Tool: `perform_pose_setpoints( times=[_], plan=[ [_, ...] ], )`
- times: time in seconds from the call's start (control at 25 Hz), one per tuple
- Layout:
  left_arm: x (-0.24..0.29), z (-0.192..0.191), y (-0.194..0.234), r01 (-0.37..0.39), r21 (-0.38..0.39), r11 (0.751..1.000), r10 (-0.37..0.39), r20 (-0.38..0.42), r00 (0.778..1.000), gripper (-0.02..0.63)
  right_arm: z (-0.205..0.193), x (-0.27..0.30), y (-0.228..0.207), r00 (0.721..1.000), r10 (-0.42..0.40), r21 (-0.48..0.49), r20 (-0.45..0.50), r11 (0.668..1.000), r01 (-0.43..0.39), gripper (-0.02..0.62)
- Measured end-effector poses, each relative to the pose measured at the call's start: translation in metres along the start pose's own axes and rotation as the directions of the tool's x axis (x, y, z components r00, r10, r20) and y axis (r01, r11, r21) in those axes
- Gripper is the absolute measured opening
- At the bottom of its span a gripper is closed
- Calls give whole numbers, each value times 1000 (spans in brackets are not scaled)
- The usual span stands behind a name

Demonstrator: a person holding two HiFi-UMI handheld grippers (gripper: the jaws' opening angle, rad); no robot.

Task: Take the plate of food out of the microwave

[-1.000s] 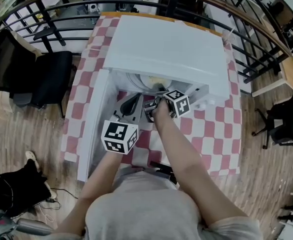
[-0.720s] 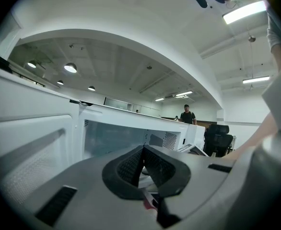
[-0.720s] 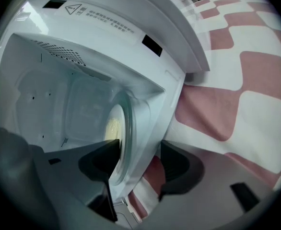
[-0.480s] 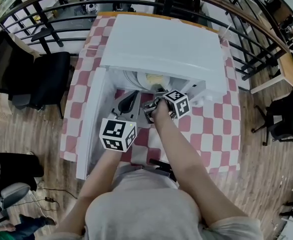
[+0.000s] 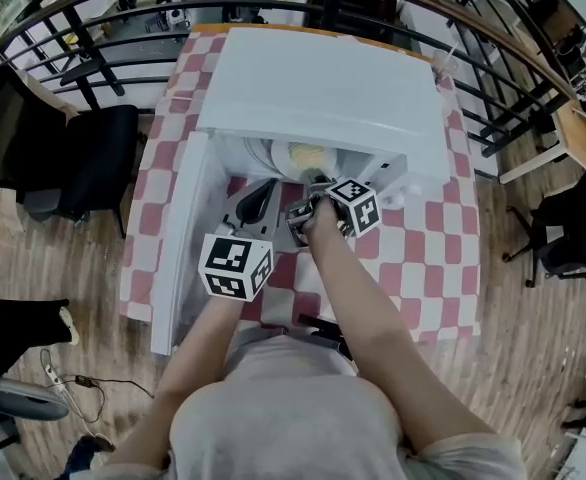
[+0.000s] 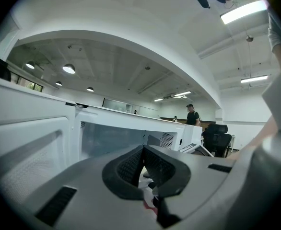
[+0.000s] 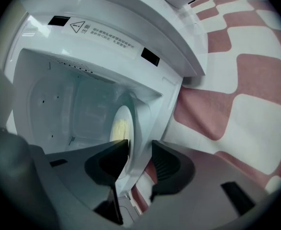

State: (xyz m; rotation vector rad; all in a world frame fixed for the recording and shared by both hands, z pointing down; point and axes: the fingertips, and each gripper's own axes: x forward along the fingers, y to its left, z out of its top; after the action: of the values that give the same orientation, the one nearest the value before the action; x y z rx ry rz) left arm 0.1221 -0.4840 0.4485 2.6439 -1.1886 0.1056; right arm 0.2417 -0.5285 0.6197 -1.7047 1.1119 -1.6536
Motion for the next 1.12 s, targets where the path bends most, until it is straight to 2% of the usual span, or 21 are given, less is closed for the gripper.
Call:
perform_pose_setpoints(
  times=[0.52,0.56,0.6,0.76,1.12],
  plan=[
    [-1,2,-2,-4,0,1000,4,5,1000,3,-1,-8,8,999,53,10,-12,999,-53,127],
    [-1,3,-2,-4,0,1000,4,6,1000,3,-1,-9,10,998,65,8,-9,998,-64,109],
    [-1,3,-2,-3,0,1000,3,6,1000,3,-1,-10,12,997,74,5,-7,997,-74,57],
    [-3,3,-4,0,4,1000,0,9,1000,3,0,-12,12,996,92,15,-9,996,-92,54],
    [-4,3,-14,7,17,1000,-7,6,1000,3,4,-21,16,976,218,64,2,974,-218,35]
  ],
)
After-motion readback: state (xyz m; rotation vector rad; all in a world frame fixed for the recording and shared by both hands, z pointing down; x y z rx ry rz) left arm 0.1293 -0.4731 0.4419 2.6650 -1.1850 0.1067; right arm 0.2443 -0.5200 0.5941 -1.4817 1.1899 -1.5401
